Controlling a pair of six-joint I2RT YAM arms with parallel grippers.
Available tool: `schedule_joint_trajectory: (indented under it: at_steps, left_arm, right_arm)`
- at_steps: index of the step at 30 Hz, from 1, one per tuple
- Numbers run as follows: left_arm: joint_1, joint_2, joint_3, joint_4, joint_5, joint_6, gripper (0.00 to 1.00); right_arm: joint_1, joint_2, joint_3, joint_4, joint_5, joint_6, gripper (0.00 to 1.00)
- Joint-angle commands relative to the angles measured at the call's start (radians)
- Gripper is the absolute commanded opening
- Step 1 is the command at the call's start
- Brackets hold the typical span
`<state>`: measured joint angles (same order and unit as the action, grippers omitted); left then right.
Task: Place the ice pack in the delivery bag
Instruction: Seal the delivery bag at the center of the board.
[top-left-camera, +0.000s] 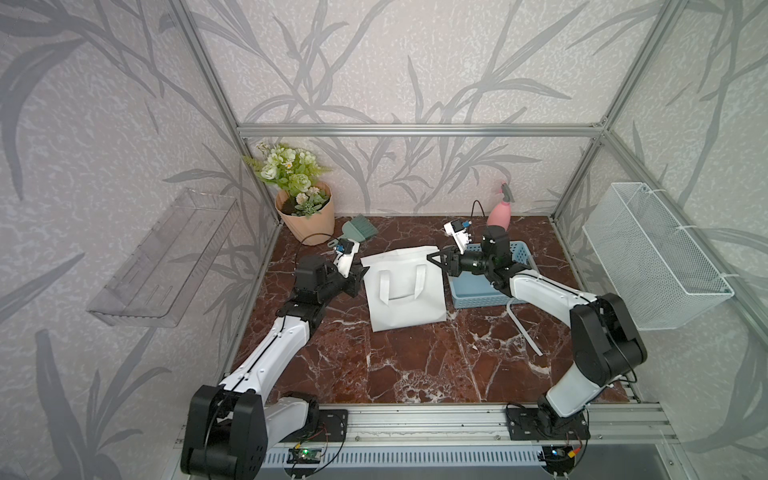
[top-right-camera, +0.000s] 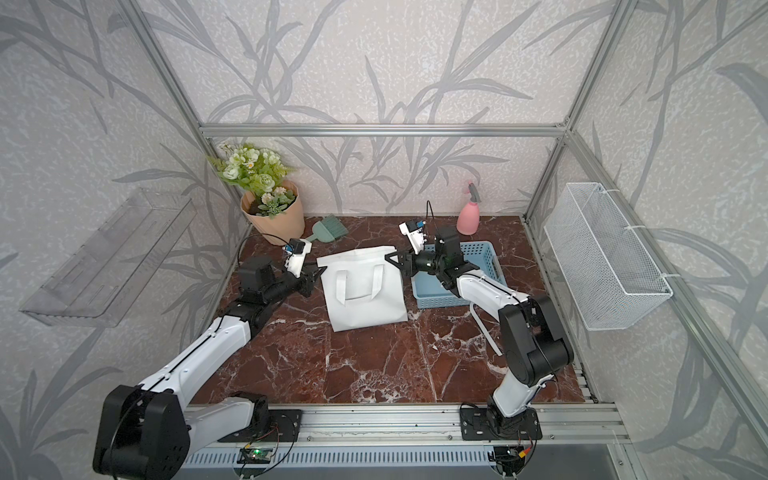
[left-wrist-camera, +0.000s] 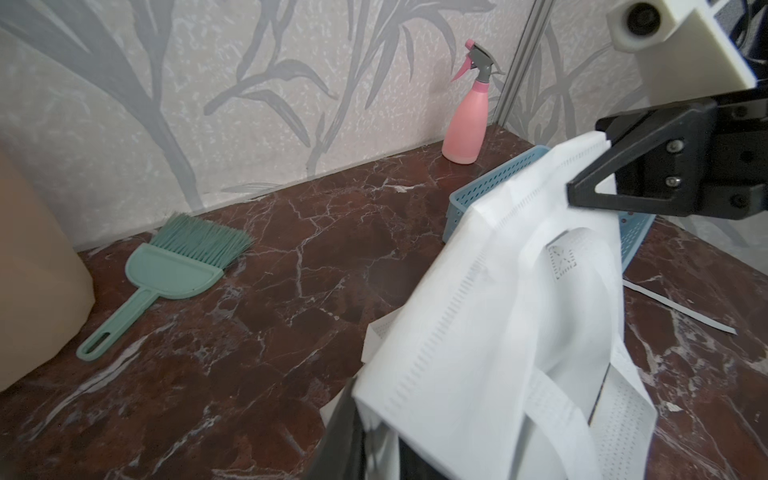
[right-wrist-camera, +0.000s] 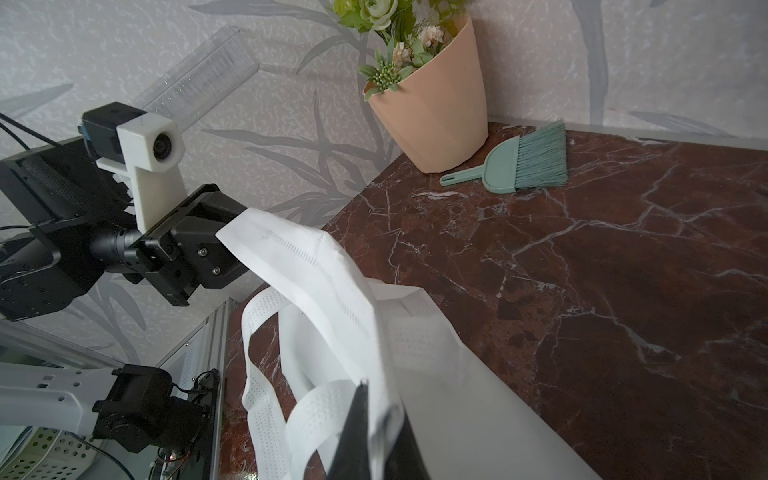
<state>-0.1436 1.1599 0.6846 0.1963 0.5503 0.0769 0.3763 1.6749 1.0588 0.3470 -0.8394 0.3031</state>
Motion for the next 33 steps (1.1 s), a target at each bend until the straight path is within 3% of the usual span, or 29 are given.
schedule_joint_trajectory:
  at_steps: [1, 2, 3, 6, 7, 8, 12, 17, 23, 28, 33]
  left_arm:
    - [0.008, 0.015, -0.010, 0.029, 0.051, -0.010, 0.16]
    - [0.008, 0.016, -0.013, 0.030, 0.054, -0.011, 0.15]
    - [0.007, 0.018, -0.016, 0.034, 0.056, -0.014, 0.14]
    - [0.008, 0.016, -0.019, 0.041, 0.056, -0.017, 0.12]
    - [0.009, 0.015, -0.020, 0.041, 0.055, -0.015, 0.12]
    - [0.008, 0.015, -0.020, 0.040, 0.056, -0.016, 0.12]
    - [0.008, 0.012, -0.020, 0.039, 0.052, -0.013, 0.12]
    - [0.008, 0.009, -0.027, 0.048, 0.054, -0.017, 0.12]
    - [0.008, 0.005, -0.029, 0.050, 0.055, -0.012, 0.12]
    - [0.008, 0.001, -0.030, 0.054, 0.057, -0.012, 0.12]
    - [0.008, -0.002, -0.034, 0.059, 0.057, -0.012, 0.12]
  right_arm:
    - [-0.002, -0.014, 0.001, -0.004, -0.011, -0.006, 0.00]
    - [-0.002, -0.018, 0.003, -0.007, -0.008, -0.008, 0.03]
    - [-0.002, -0.025, 0.010, -0.027, 0.000, -0.017, 0.15]
    - [-0.002, -0.062, 0.024, -0.100, 0.045, -0.057, 0.25]
    - [-0.002, -0.082, 0.026, -0.125, 0.074, -0.074, 0.37]
    - [-0.002, -0.104, 0.026, -0.148, 0.111, -0.091, 0.42]
    - [-0.002, -0.179, 0.049, -0.225, 0.223, -0.153, 0.50]
    - [0.061, -0.150, 0.210, -0.402, 0.248, -0.260, 0.52]
    - [0.189, 0.067, 0.493, -0.595, 0.204, -0.365, 0.60]
    - [0.230, 0.254, 0.731, -0.778, 0.127, -0.418, 0.60]
    - [0.246, 0.393, 0.922, -0.954, 0.126, -0.457, 0.61]
